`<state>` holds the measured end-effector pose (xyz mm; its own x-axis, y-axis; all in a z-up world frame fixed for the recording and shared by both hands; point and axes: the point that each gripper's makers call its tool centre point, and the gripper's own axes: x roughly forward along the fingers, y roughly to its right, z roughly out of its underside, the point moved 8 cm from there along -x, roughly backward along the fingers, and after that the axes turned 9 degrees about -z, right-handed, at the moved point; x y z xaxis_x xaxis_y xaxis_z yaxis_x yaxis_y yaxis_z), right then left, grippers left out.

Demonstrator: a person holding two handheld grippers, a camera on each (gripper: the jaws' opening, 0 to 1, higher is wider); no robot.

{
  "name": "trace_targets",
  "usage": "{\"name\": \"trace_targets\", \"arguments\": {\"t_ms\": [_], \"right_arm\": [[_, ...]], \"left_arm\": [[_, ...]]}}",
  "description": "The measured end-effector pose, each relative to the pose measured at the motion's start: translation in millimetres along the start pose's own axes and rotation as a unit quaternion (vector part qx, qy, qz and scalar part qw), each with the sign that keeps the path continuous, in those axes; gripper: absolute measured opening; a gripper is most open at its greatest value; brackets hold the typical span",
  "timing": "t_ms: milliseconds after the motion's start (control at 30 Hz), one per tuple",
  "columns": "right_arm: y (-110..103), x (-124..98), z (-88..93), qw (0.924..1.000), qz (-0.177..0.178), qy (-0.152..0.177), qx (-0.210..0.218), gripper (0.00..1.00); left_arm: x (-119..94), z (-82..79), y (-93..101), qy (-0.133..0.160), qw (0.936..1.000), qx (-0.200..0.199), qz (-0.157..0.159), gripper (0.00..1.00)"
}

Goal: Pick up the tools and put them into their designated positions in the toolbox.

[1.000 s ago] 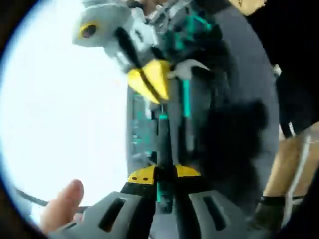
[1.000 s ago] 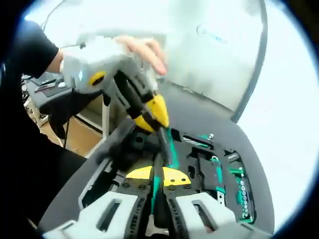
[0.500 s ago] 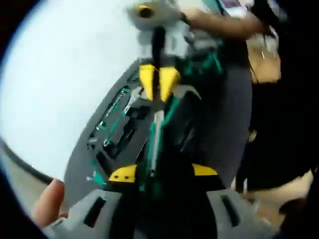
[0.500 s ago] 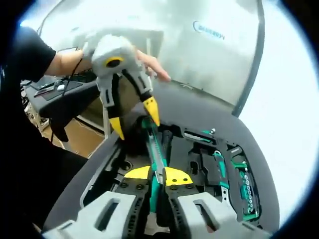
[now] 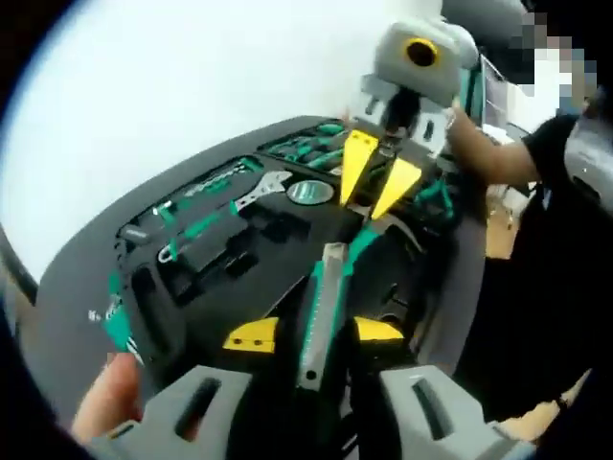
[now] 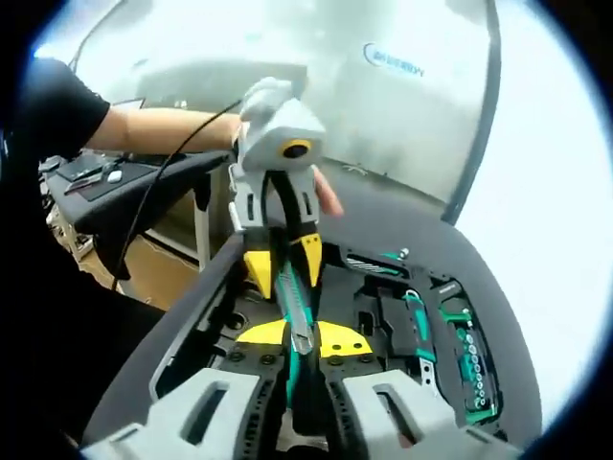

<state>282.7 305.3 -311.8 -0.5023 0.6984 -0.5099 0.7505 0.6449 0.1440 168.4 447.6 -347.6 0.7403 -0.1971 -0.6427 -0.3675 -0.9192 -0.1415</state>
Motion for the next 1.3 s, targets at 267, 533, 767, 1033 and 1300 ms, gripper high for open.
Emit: {"name": "trace_targets", "arguments": {"t_ms": [267, 533, 767, 1033, 1300], "right_arm": [[-1, 2, 2.4, 1.0000, 0.000, -0.005, 0.001, 0.08], [-6, 9, 4.3, 0.9998, -0.010, -0.013, -0.009, 0.08], [-34, 21, -5.5, 0.9965, -0.081, 0.003, -0.023, 0.07], [-59, 46, -0.2, 0.9847, -0.095, -0.040, -0.141, 0.04], [-61, 48, 1.8, 0.9799, -0.094, -0.050, -0.169, 0.01]], "left_arm": [[-8, 4.1, 28.9, 0.015, 0.9943, 0.054, 0.091, 0.21], [-15, 2.7, 26.7, 0.007, 0.9855, 0.106, 0.132, 0.18], [-16, -0.2, 27.6, -0.020, 0.9817, 0.134, 0.134, 0.16], [-27, -5.4, 35.7, -0.027, 0.9854, 0.147, 0.082, 0.16], [-70, 9.5, 18.7, -0.061, 0.9907, 0.119, -0.025, 0.00]]}}
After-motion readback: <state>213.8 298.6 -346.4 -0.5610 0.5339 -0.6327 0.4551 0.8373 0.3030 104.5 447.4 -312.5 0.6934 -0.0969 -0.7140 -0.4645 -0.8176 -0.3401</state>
